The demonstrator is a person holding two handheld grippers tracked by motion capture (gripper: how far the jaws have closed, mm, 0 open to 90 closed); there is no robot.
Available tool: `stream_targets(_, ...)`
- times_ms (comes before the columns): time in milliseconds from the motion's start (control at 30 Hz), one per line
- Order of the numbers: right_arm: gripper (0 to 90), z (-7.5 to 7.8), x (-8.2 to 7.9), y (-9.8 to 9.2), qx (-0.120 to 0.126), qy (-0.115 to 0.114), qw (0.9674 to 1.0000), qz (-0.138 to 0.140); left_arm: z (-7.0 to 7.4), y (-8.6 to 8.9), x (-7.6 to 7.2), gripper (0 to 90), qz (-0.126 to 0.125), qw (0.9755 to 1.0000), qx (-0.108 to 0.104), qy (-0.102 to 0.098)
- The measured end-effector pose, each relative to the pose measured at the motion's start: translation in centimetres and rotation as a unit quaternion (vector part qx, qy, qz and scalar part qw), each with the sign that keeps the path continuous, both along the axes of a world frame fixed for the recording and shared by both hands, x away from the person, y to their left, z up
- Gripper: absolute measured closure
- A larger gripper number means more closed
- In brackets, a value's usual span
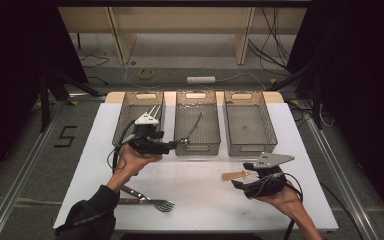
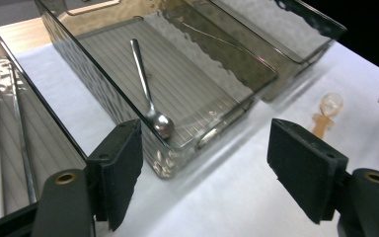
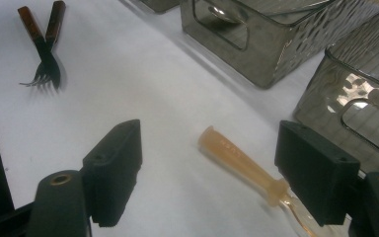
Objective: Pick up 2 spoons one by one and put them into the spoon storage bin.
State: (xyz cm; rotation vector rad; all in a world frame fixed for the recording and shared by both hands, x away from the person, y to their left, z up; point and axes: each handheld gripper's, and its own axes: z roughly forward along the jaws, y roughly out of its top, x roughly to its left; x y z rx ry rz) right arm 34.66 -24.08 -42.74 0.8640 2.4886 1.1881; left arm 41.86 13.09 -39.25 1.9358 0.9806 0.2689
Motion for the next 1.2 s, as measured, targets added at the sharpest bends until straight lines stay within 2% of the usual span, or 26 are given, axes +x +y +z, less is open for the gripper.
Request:
stream_targets(67, 27.3, 0.1, 0.1, -0.1, -0.008, -0.001, 1.0, 0.001, -0.4, 0.5, -0.8, 28.6, 0.0, 1.0, -0.007, -0.006)
stream_targets(133, 27.8, 0.3, 0.3, -0.2, -0.018, 0.0, 0.9998, 0.003, -0.7, 0.9, -1.4, 28.4, -0.001, 0.9999, -0.004, -0.01)
stream_targets(200, 28.3, 0.4, 0.7, -0.2, -0.03, 0.003, 0.9995, 0.008, -1.0, 1.5, -2.1, 28.0, 0.002, 0.9997, -0.013, -0.021)
stream_targets(400, 28.9, 0.7, 2.0, -0.3, -0.083, 0.025, 0.9956, 0.035, -1.5, 2.8, -4.0, 27.6, 0.009, 0.9986, -0.029, -0.044)
stream_targets(533, 30.9, 1.0, 2.9, -0.2, -0.109, 0.033, 0.9925, 0.045, -1.7, 3.2, -5.1, 27.4, 0.01, 0.9978, -0.016, -0.063)
stream_targets(700, 33.2, 0.9, 3.8, 0.4, -0.148, 0.041, 0.9864, 0.06, -2.2, 3.4, -6.2, 26.0, 0.012, 0.9975, -0.016, -0.067)
stream_targets(900, 36.9, 0.5, 4.6, 1.2, -0.189, 0.05, 0.9773, 0.082, -2.3, 3.5, -7.3, 24.8, 0.009, 0.9974, -0.017, -0.069)
stream_targets(1000, 39.2, 0.1, 5.0, 1.4, -0.201, 0.054, 0.9739, 0.091, -2.4, 3.7, -7.7, 24.1, 0.011, 0.9973, -0.01, -0.072)
stream_targets(1100, 41.3, -0.5, 5.4, 1.7, -0.213, 0.061, 0.9707, 0.092, -2.5, 3.9, -8.0, 23.8, 0.014, 0.9975, -0.023, -0.066)
stream_targets(1200, 43.9, -0.9, 5.7, 1.9, -0.223, 0.064, 0.9677, 0.099, -2.6, 4.1, -8.4, 23.3, 0.015, 0.9974, -0.025, -0.067)
